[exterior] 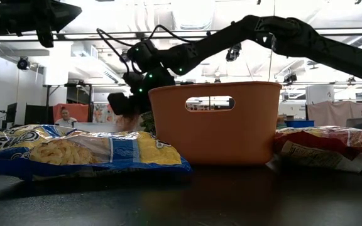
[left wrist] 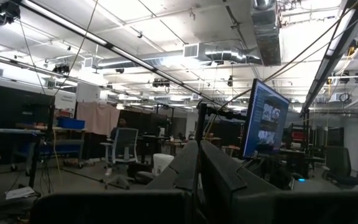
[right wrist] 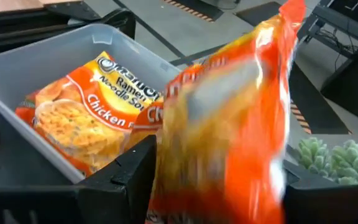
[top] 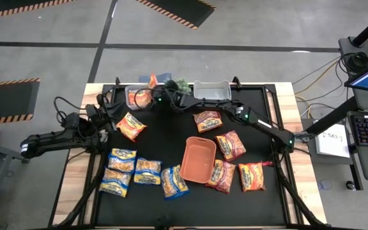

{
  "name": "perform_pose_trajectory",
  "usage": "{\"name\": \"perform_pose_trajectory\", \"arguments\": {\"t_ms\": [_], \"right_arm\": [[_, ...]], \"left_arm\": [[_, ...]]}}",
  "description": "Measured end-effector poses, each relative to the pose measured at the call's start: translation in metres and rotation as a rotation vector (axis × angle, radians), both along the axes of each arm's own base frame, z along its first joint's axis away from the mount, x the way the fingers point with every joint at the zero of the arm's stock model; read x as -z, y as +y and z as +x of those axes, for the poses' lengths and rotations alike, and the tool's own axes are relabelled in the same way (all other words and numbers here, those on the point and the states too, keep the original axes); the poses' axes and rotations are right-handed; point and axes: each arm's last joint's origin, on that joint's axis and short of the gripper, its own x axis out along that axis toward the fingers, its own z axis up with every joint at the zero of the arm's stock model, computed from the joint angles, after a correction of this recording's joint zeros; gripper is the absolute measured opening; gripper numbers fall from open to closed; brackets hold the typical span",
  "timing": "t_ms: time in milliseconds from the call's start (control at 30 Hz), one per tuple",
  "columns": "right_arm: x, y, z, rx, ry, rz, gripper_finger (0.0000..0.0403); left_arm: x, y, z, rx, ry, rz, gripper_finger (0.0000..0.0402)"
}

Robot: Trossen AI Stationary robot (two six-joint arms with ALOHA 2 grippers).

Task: Sort Maruchan noodles
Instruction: Put the orange noodle pack into the transparent bin

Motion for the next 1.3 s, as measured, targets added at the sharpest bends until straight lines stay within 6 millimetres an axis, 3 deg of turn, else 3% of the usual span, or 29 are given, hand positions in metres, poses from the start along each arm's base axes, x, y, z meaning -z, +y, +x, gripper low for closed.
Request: {"name": "perform_pose_trajectory", "arguments": {"t_ms": [233, 400, 800, 1133, 1300], "right_arm": [[-0.003, 0.001, -0.002, 0.004, 0.032, 0.025, 0.0239], [-0.016, 0.001, -0.005, 0.009, 0.031, 0.026, 0.0261], [-0.037, 0.003, -0.011, 0.013, 0.032, 0.032, 0.0255], [-0.092, 0.016, -0.036, -0.020, 0.088, 0.051, 0.0247], [-0.117, 0.029, -0.056, -0.121, 0.171, 0.130, 0.0242]], "left_arm": [[0.000, 0.000, 0.000, 0.000, 0.003, -0.001, 0.0000], [0.000, 0.000, 0.000, 0.000, 0.004, -0.001, 0.0000], [0.003, 0.001, 0.001, -0.022, 0.031, -0.016, 0.0000], [0.010, 0.004, 0.009, -0.074, 0.111, -0.053, 0.0000], [0.015, 0.006, 0.017, -0.083, 0.169, -0.076, 0.0000]]}}
